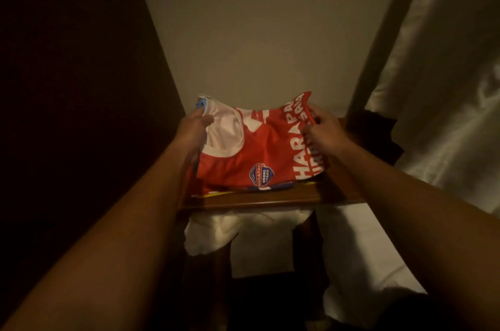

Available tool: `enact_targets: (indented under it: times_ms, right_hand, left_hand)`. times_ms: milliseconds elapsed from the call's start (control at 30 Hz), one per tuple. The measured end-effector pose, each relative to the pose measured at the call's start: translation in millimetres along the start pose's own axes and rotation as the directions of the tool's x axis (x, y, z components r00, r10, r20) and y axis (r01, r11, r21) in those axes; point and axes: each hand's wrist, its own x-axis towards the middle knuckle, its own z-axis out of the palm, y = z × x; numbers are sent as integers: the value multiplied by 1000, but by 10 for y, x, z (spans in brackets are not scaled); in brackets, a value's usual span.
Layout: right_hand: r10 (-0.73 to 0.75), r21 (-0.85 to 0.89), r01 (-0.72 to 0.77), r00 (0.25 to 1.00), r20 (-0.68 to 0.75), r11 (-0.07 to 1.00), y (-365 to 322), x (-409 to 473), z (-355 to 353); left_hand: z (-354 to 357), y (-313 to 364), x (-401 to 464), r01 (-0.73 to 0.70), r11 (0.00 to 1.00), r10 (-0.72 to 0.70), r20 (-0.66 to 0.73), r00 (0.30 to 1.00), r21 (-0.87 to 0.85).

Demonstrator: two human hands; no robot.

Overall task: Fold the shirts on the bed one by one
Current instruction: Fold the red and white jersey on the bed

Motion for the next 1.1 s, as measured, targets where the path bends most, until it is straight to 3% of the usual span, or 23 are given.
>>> enact_targets:
  times_ms: [100,267,367,433,500,700,800,900,1000,1100]
  right_hand:
    - [-18,6,18,1000,-25,1000,-70,294,38]
    - [36,35,-34,998,-51,999,-13,641,102]
    - [157,12,-156,987,-43,988,269,691,165]
    - [251,-31,-250,968,4,968,483,633,179]
    - [316,-47,-314,948,41,948,640,574,168]
    - [344,-54,-340,935,89,939,808,585,168]
    - [289,-66,-287,957,35,956,814,533,143]
    - [306,-169,-291,949,76,942,891,488,60]
    - [321,-372,-278,945,59,886,939,463,73]
    - [66,-681,-111,994,-92,724,863,466,206]
  left_hand:
    - [64,237,23,-64,996,63,-18,998,-68]
    - [-17,141,254,-27,989,19,-58,998,-142]
    - [-99,-166,324,88,989,-75,-104,992,120]
    - [-132,-373,315,165,937,-170,-12,985,309]
    - [-177,-526,342,214,912,-236,21,972,350]
    - [-210,-641,420,145,861,-159,-12,987,487]
    - [-210,-728,430,90,813,-79,-45,996,575]
    - [-187,-840,411,69,716,-33,-65,997,695]
    - [-106,-816,336,128,474,86,-191,978,871]
    - [37,-748,243,-34,220,305,-36,952,975]
